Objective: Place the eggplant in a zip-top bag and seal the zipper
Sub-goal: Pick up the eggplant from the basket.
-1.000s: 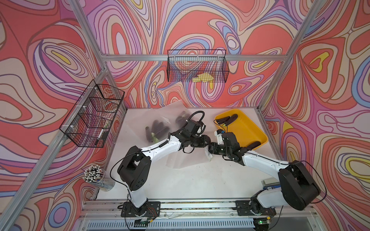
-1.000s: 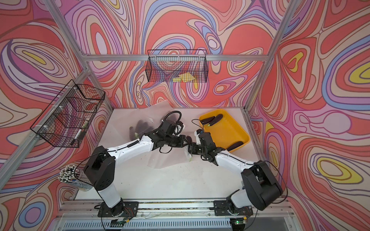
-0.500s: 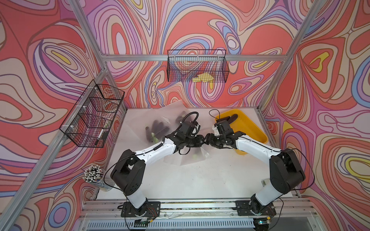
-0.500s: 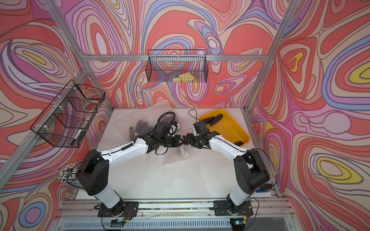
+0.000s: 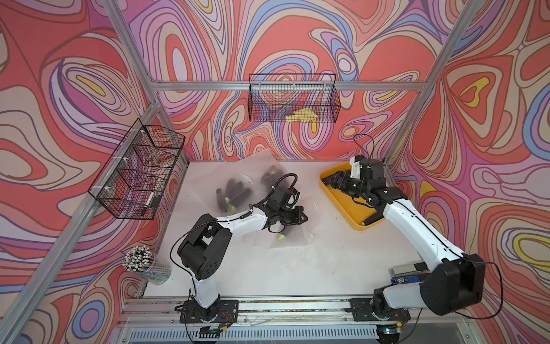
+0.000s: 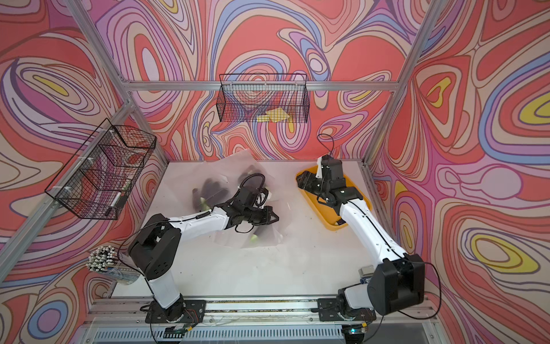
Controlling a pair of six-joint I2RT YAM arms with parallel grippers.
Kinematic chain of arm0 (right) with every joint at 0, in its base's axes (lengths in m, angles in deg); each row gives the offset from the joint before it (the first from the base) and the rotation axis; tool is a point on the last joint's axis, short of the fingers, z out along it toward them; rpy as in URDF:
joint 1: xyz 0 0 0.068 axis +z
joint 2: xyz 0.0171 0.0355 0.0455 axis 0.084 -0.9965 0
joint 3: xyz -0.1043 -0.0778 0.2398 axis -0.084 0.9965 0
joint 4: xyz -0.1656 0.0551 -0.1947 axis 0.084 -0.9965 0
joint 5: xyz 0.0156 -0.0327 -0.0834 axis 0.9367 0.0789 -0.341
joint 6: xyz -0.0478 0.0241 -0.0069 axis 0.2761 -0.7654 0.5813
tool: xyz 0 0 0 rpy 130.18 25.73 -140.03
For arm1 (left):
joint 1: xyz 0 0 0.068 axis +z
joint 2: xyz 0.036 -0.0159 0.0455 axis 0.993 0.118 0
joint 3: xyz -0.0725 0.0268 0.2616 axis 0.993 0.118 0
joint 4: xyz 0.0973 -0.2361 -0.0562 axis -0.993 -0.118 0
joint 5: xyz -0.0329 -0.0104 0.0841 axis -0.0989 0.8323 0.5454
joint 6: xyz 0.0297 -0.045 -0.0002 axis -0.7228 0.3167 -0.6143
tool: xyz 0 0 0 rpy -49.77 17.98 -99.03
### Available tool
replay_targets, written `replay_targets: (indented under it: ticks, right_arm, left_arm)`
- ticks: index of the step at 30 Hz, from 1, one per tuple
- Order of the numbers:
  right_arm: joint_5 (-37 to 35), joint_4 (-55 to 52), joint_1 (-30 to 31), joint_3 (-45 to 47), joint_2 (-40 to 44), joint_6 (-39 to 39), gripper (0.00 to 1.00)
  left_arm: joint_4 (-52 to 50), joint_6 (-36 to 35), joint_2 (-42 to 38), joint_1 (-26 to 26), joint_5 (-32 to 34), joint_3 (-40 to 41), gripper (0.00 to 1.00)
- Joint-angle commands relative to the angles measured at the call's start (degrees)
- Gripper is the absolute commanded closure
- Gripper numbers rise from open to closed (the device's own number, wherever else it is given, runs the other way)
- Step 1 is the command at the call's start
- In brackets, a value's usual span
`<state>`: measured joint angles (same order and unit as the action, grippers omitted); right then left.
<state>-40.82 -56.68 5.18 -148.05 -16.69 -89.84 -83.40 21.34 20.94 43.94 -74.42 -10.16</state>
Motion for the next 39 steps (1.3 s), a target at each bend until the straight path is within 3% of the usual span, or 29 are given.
replay_targets:
  ticks: [1,7,15,22,25,28,32,39]
  right_arm:
    - [-7.5,4.8,-6.1,-0.4,-9.1,1.7,0.29]
    - [-13.4,9.4,-8.6,-10.4,-26.3,3.0,0.28]
    - [-15.0,9.1,-10.2,-23.7,-43.7,0.4,0.29]
    - [-14.9,7.7,-11.0,-30.4,-52.1,-0.3,0.34]
    - [-13.3,7.4,-11.3,-32.3,-54.4,-0.7,0.41]
    - [-12.1,7.8,-11.3,-30.9,-53.5,-1.0,0.53]
    - [-12.3,10.6,-11.3,-22.8,-44.6,0.8,0.63]
    - [-6.6,18.3,-11.0,-4.4,-22.3,4.1,0.67]
  left_arm:
    - [3.6,0.1,-0.8,-0.2,-6.6,-0.4,1.0]
    - [-1.1,-4.2,-1.4,-0.4,-2.3,-1.9,1.0]
    - [-4.5,-9.7,-4.3,-1.0,1.8,-1.9,1.0]
    - [-9.3,-14.1,-9.1,-1.0,5.4,-1.9,1.0]
    - [-9.6,-14.6,-10.0,-1.0,6.1,-1.8,1.0]
    - [-9.7,-14.4,-10.0,-1.0,6.2,-1.9,1.0]
    - [-11.1,-15.0,-9.0,-1.0,6.8,-3.0,1.0]
    - [-8.7,-13.7,-5.9,-1.0,5.0,-3.8,1.0]
